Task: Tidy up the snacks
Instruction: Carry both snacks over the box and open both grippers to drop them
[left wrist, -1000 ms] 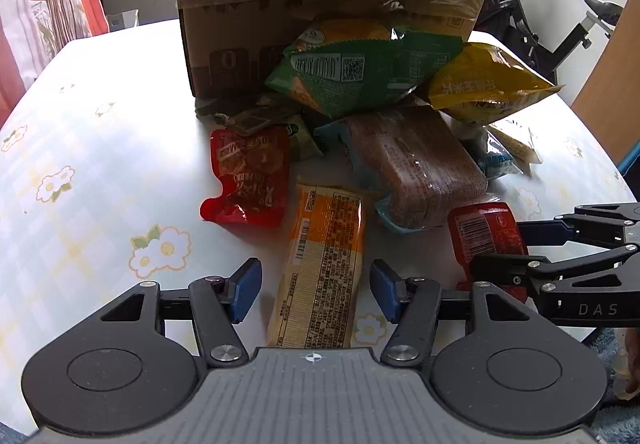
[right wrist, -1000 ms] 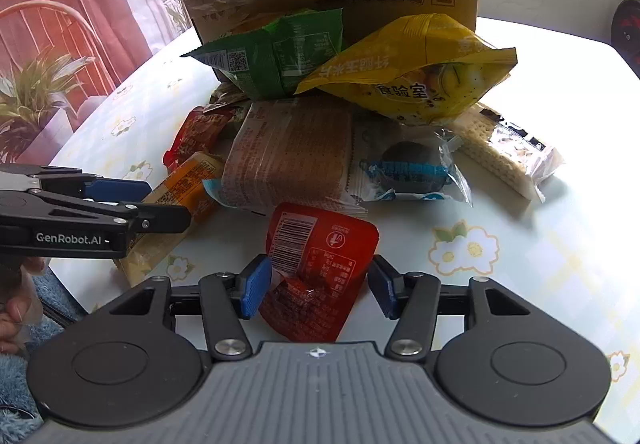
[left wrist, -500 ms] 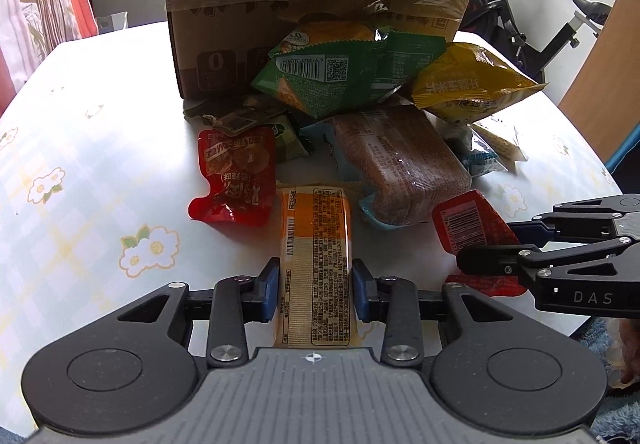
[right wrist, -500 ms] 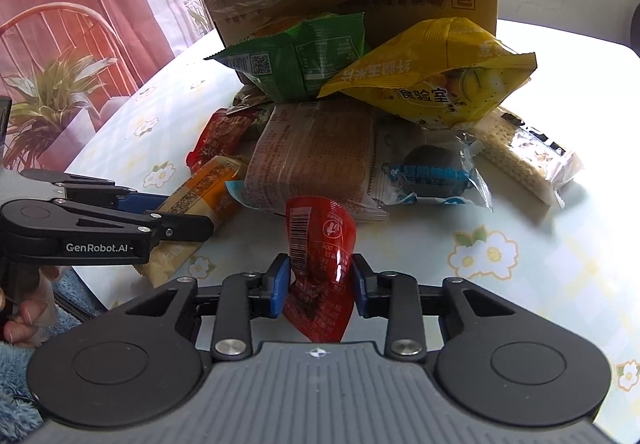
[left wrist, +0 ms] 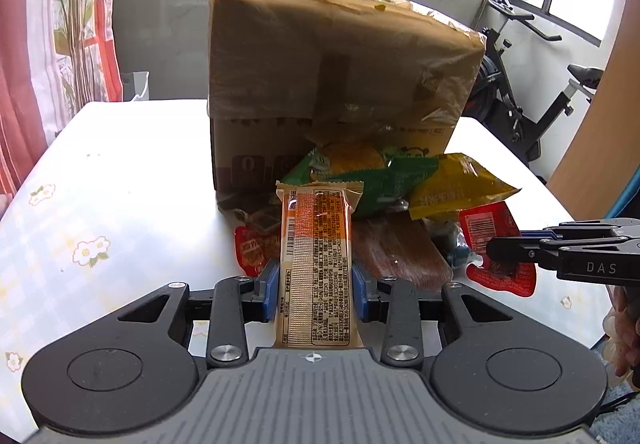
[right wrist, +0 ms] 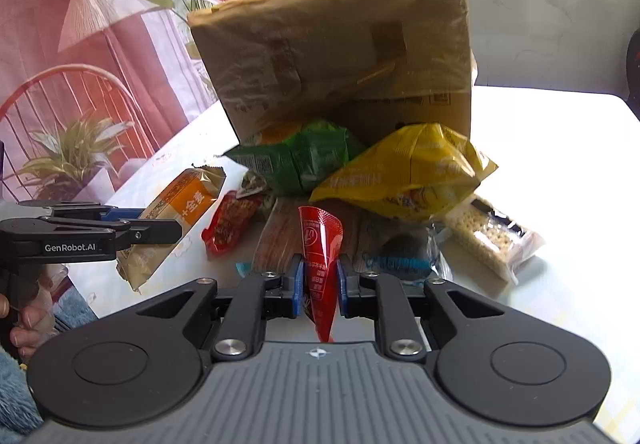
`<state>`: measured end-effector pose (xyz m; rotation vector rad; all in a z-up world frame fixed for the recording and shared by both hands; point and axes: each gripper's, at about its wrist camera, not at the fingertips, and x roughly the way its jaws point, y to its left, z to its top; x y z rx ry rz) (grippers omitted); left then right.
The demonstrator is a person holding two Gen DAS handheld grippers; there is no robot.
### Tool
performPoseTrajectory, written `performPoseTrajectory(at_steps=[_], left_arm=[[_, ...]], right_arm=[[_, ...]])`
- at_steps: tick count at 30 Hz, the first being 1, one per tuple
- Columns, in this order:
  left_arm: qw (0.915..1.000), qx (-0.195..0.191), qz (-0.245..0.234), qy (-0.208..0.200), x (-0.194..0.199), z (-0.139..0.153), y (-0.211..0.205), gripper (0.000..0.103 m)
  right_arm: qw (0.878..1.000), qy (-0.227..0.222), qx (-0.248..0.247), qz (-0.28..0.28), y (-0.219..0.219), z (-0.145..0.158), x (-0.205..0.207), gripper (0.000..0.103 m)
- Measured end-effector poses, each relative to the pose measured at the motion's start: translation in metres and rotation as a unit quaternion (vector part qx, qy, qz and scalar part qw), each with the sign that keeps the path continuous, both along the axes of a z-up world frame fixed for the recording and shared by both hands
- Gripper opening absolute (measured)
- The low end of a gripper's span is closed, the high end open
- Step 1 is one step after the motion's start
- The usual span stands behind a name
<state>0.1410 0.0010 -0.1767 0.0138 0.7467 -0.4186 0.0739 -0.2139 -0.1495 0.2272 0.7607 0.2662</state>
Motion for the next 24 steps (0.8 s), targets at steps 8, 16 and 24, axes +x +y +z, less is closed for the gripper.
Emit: performPoseTrajectory(at_steps=[8,16,24], left_arm=[[0.9987,-0.016,0.016,-0.046,0.012,0.036,0.006,0.038],[0.9909,-0.030,0.011,-0.131,0.044,0.101,-0.012,0.038],[0.9847,-0.039,-0.015,-0.169,0.115,0.144,-0.063,0.038]], right_arm=[[0.998,-0.065,0.016,0.000,-0.013,0.039,0.017,0.016],[0.987,-0.157,0.034,-0.011,-0.032,0.104,0.047,0.016],[0.978,-0.205,0.015,-0.034,-0.043,0.141,0.118,0.016]])
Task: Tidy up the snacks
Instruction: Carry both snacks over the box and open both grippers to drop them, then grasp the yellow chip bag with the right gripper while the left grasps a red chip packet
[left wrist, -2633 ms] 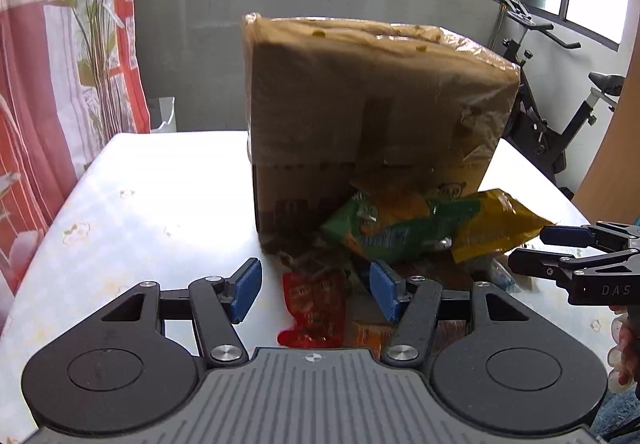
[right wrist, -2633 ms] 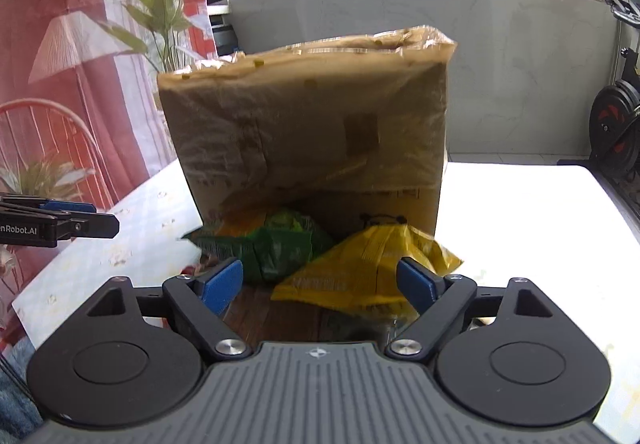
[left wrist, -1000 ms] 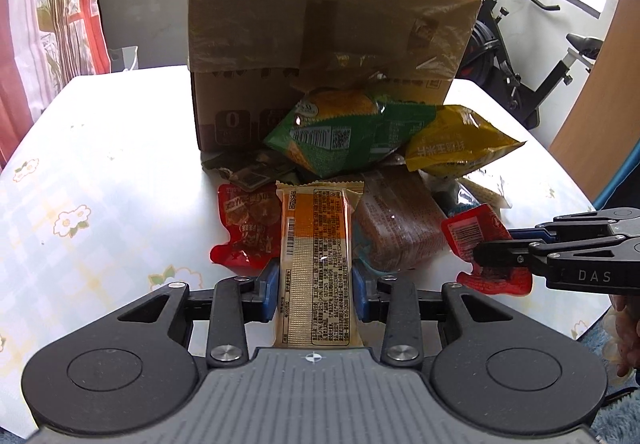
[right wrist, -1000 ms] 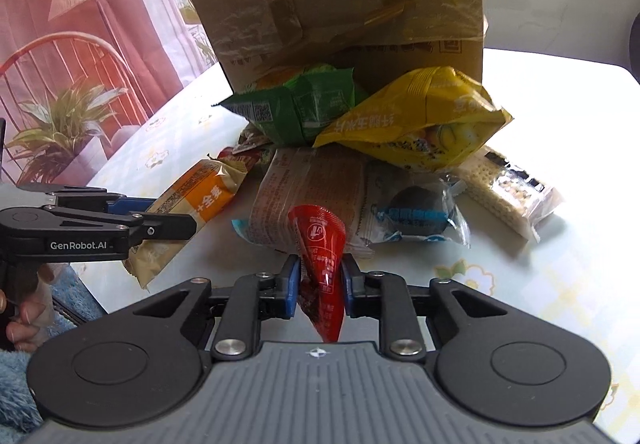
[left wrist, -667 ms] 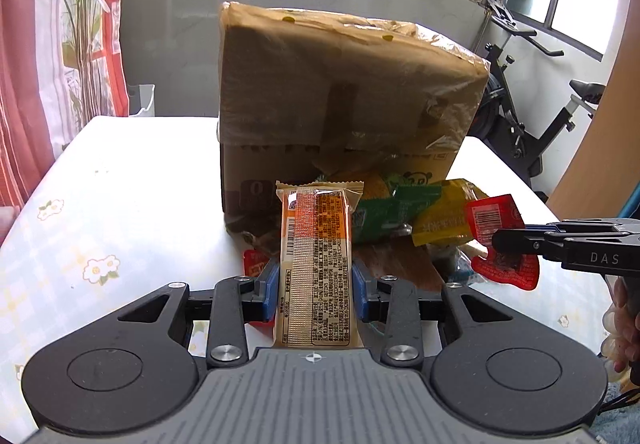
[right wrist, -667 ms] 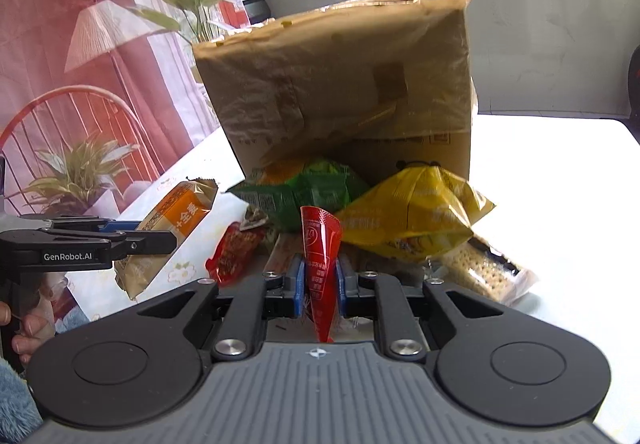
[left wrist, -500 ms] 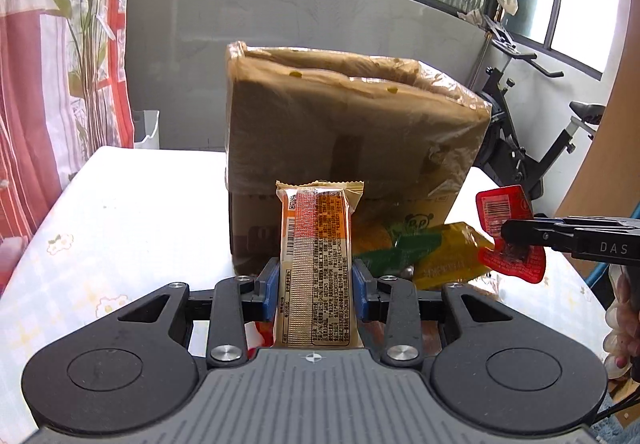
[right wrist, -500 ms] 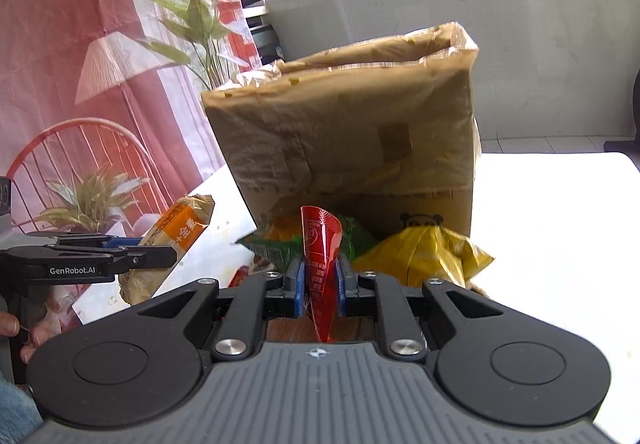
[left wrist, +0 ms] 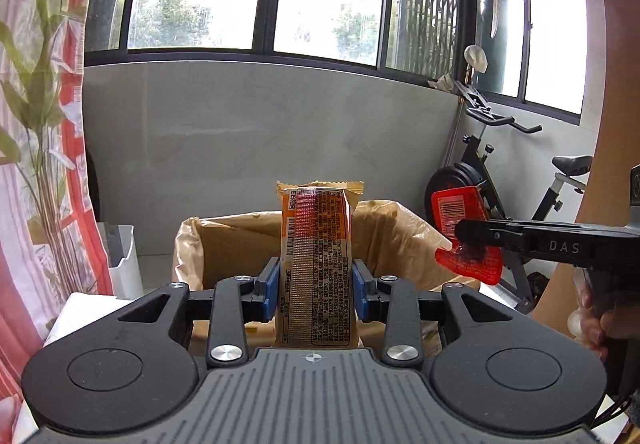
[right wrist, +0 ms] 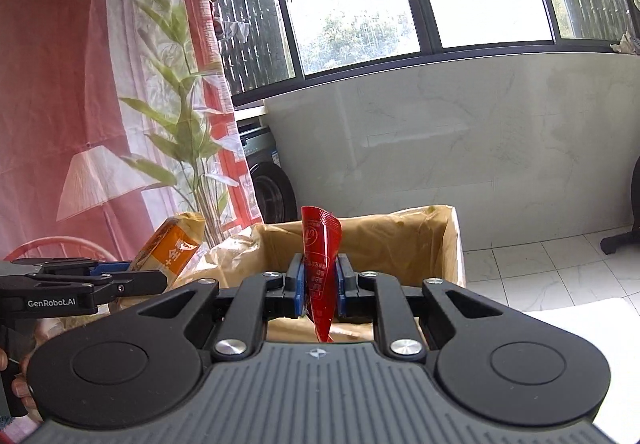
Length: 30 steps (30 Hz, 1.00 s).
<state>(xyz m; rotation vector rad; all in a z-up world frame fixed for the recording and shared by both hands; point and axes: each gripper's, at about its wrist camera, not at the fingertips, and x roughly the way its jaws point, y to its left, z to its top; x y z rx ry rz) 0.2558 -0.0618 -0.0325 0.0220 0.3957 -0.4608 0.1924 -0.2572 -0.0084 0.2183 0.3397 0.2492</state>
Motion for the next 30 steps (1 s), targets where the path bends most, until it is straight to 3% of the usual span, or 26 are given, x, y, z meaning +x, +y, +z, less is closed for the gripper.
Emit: performPoseTrajectory(at_steps=[2,6,11,12,13,15,19,21,25,27,30], left_arm=[[0.9999,-0.005,-0.005,0.013,0.024,0.001,-0.014,0.038],[0.9992,0.026,0.003,0.032,0.062,-0.011,-0.039,0.038],[0.9978,0.018,0.003,0.065,0.095,-0.029,-0.053,0.039],[0.9979,0.016,0.004,0.063,0.099,-0.031,-0.053,0.041],[0.9979,0.017,0.005,0.062,0.101,-0.031,-0.055,0.053],[0.9983,0.014,0.007,0.056,0.101,-0.032,-0.051,0.065],[0.9985,0.016,0.005,0.051,0.098,-0.028,-0.044,0.066],[0.9986,0.018,0.009,0.049,0.095,-0.027,-0.041,0.067],[0.9987,0.021,0.013,0.045,0.083,-0.021,-0.022,0.069],[0.9989,0.022,0.013,0.038,0.072,-0.017,-0.009,0.069],[0.9992,0.025,0.014,0.028,0.054,-0.013,0.010,0.070]], right_arm=[[1.000,0.004,-0.011,-0.010,0.000,-0.001,0.024,0.016],[0.999,0.031,-0.032,-0.018,0.002,-0.013,0.060,0.016],[0.997,0.062,-0.048,-0.025,0.000,-0.033,0.079,0.017],[0.996,0.068,-0.049,-0.028,-0.001,-0.036,0.081,0.021],[0.996,0.073,-0.048,-0.029,-0.002,-0.039,0.083,0.023],[0.995,0.079,-0.047,-0.029,-0.004,-0.042,0.086,0.034],[0.995,0.075,-0.053,-0.030,-0.005,-0.042,0.081,0.039],[0.996,0.066,-0.055,-0.035,-0.005,-0.039,0.076,0.057],[0.996,0.053,-0.055,-0.039,-0.001,-0.034,0.063,0.068],[0.997,0.038,-0.052,-0.041,-0.001,-0.032,0.051,0.083],[0.997,0.005,-0.056,-0.050,0.003,-0.030,0.027,0.092]])
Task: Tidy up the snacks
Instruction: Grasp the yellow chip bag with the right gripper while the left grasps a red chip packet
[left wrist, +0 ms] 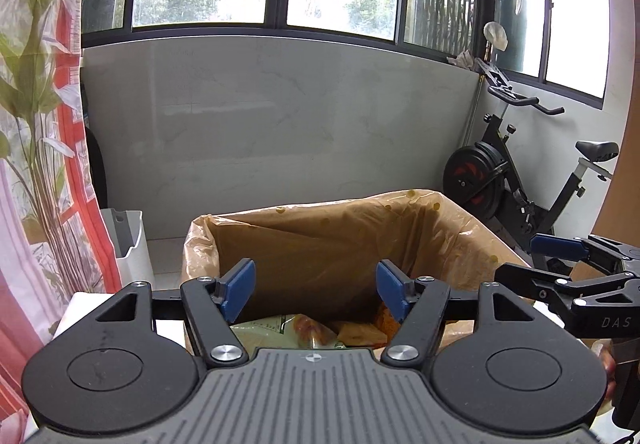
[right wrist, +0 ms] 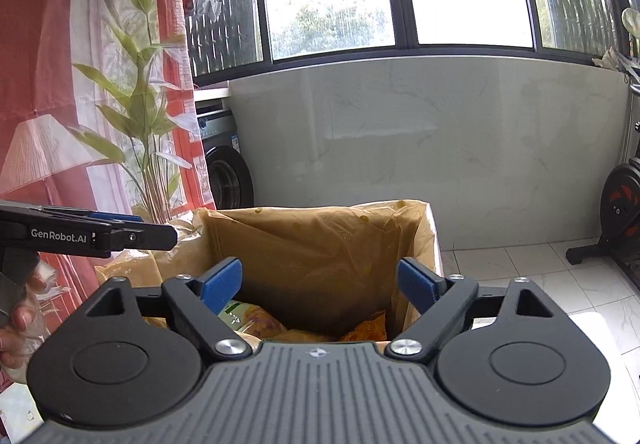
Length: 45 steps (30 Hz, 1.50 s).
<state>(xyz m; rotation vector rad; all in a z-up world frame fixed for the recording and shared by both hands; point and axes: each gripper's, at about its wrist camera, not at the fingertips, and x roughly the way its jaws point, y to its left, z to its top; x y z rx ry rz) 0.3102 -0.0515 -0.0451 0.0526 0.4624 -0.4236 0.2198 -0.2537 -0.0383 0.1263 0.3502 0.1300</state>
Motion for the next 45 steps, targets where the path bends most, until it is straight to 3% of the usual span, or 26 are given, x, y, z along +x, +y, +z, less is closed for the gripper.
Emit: performPoseTrajectory(at_steps=[5,10,18,26,34,36,45], left_arm=[[0.9999,-0.012,0.008,0.001,-0.028,-0.001,0.032,0.070],[0.9989,-0.024,0.039,0.004,-0.053,-0.017,0.057,0.070],[0.9930,-0.062,0.086,0.054,-0.071,-0.057,0.075,0.070],[0.9921,-0.046,0.094,0.070,-0.083,-0.086,0.072,0.070],[0.9875,-0.060,0.097,0.108,-0.087,-0.115,0.070,0.070],[0.9863,-0.060,0.097,0.119,-0.087,-0.122,0.069,0.070],[0.9848,-0.056,0.083,0.141,-0.084,-0.134,0.062,0.070]], right_arm=[[0.999,-0.017,-0.029,-0.012,0.012,-0.008,-0.031,0.095],[1.000,0.005,-0.022,-0.013,0.014,-0.032,-0.052,0.095],[0.993,0.098,-0.024,-0.061,0.011,-0.083,-0.049,0.094],[0.983,0.169,0.015,-0.071,0.008,-0.123,-0.045,0.091],[0.977,0.184,0.076,-0.080,-0.001,-0.142,-0.069,0.091],[0.976,0.184,0.089,-0.080,-0.005,-0.143,-0.071,0.081],[0.977,0.184,0.083,-0.074,-0.007,-0.143,-0.068,0.079]])
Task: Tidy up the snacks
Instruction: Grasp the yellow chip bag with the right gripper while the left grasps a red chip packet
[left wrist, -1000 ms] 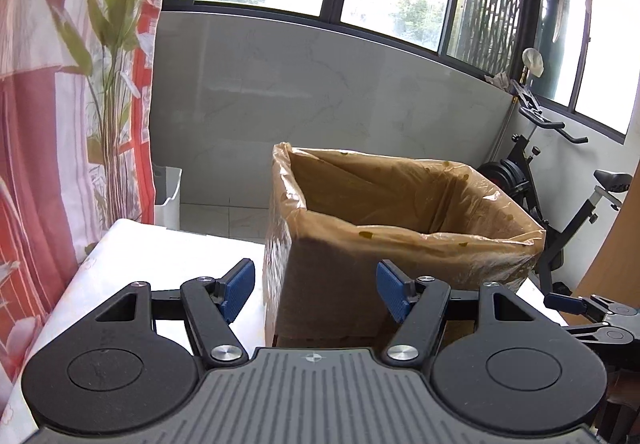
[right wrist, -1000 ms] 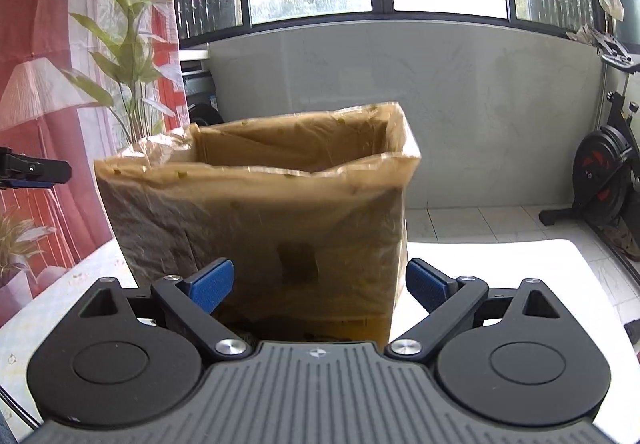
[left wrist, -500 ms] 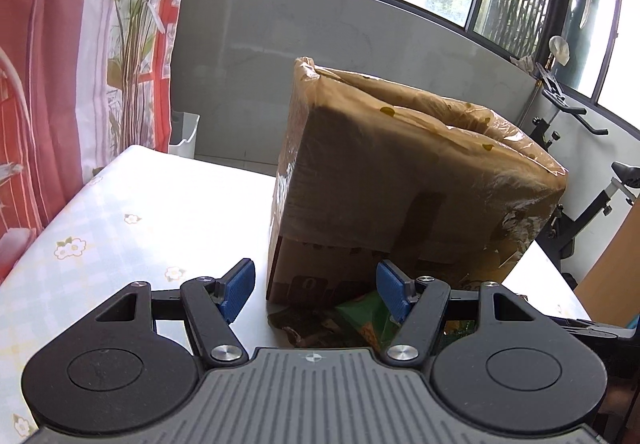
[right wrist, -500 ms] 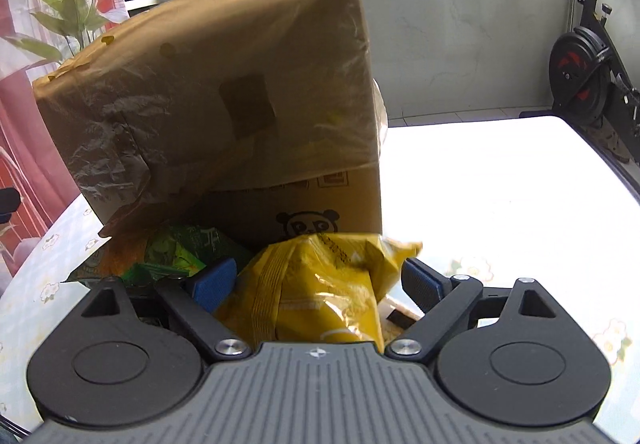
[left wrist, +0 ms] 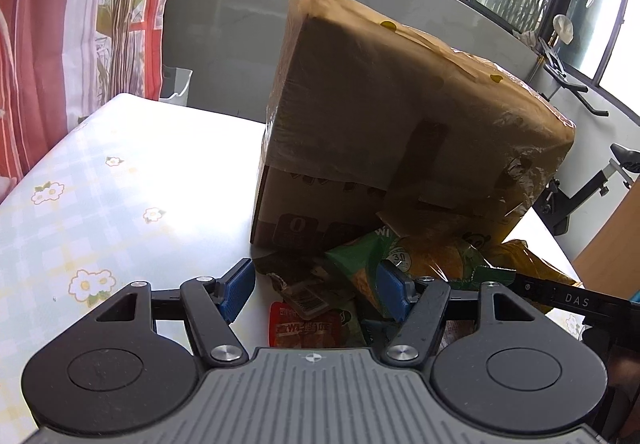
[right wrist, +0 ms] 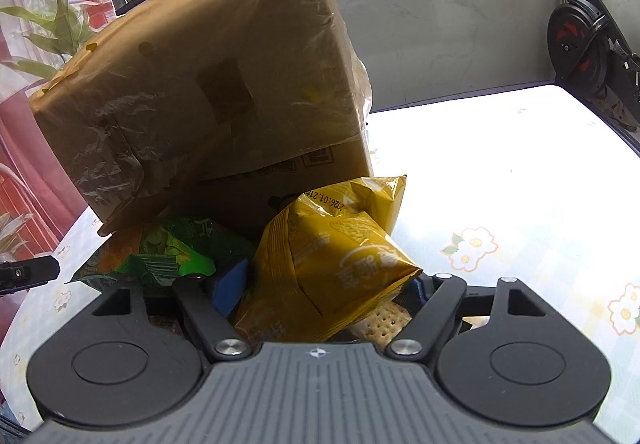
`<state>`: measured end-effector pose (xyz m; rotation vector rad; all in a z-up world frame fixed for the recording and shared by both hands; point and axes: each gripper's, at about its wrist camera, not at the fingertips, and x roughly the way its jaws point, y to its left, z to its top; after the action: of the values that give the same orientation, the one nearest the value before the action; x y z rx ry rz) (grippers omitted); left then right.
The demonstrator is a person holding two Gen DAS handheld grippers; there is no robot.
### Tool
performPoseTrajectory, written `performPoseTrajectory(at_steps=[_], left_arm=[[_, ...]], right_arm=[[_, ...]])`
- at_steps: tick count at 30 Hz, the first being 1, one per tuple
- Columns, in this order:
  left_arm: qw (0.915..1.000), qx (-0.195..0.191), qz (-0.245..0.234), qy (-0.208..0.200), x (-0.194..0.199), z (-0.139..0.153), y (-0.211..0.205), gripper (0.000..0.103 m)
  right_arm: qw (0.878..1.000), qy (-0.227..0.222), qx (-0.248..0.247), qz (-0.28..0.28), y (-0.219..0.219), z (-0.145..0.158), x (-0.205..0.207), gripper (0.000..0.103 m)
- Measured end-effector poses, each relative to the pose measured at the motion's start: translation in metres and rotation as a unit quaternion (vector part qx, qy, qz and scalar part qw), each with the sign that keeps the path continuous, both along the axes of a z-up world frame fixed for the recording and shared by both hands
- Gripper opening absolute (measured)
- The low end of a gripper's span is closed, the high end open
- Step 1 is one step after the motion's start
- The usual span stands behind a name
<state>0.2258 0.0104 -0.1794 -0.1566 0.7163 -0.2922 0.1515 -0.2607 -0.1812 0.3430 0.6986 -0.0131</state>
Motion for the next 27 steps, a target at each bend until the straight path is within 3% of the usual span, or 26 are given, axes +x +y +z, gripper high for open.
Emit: performPoseTrajectory(at_steps=[6,12,24,26,27], left_arm=[[0.9998,0.020,0.001,0.009,0.000,-0.011,0.001,0.070],[0.9962,0.080,-0.023,0.028,-0.007,-0.039,-0.011,0.070],[0.9916,0.112,-0.040,0.051,-0.006,-0.071,-0.029,0.068],[0.9895,0.130,-0.046,0.042,-0.010,-0.072,-0.033,0.063],[0.9888,0.136,-0.050,0.037,-0.012,-0.072,-0.035,0.052]], right_arm=[[1.000,-0.014,-0.011,0.001,0.001,0.004,0.000,0.072],[0.999,-0.035,-0.018,0.011,0.002,0.009,-0.016,0.068],[0.999,-0.044,-0.016,0.027,0.006,0.010,-0.022,0.067],[0.998,-0.045,-0.015,0.028,0.007,0.010,-0.023,0.067],[0.999,-0.045,-0.014,0.028,0.006,0.010,-0.023,0.067]])
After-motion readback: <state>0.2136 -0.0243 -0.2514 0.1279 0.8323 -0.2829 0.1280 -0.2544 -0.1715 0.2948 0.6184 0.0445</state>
